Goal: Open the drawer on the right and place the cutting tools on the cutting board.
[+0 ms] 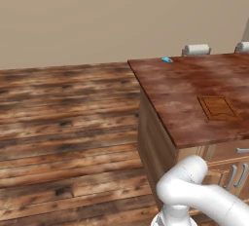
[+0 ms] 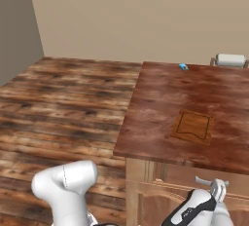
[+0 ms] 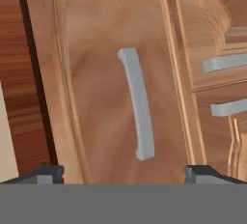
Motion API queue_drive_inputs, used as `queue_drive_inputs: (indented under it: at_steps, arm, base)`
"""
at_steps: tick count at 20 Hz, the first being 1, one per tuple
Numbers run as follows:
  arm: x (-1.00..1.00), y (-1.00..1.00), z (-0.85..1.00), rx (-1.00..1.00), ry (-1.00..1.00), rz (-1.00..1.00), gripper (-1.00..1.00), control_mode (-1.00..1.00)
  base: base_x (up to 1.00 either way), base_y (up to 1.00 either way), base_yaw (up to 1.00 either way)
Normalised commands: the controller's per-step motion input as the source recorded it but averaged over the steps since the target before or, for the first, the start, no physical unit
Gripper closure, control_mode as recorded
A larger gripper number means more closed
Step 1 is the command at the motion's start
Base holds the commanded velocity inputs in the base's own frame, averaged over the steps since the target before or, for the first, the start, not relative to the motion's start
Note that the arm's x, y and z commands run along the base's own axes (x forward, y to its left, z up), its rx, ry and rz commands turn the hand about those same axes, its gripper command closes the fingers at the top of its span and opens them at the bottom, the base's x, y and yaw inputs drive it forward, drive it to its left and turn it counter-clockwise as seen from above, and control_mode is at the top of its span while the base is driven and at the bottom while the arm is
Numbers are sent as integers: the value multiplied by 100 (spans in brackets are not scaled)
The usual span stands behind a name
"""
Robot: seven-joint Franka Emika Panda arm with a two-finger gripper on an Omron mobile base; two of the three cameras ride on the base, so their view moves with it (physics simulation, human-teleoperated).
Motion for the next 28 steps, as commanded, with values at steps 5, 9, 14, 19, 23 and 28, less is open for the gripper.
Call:
queue_drive_inputs:
  at_steps: [5, 9, 14, 19, 23, 28]
  arm:
    - [31, -17, -27, 0, 0, -5, -100, -100]
    - [24, -7, -16, 0, -3, -1, -100, -100]
    - [20, -9, -10, 0, -5, 0, -100, -100]
    - [7, -11, -14, 0, -9, 0, -100, -100]
    - [1, -4, -14, 0, -11, 0, -100, -100]
    - [2, 0, -15, 0, -11, 0, -100, -100]
  base:
    - [0, 0, 0]
    - [0, 0, 0]
    - [0, 0, 0]
    - [0, 0, 0]
    - [0, 0, 0]
    - [0, 0, 0]
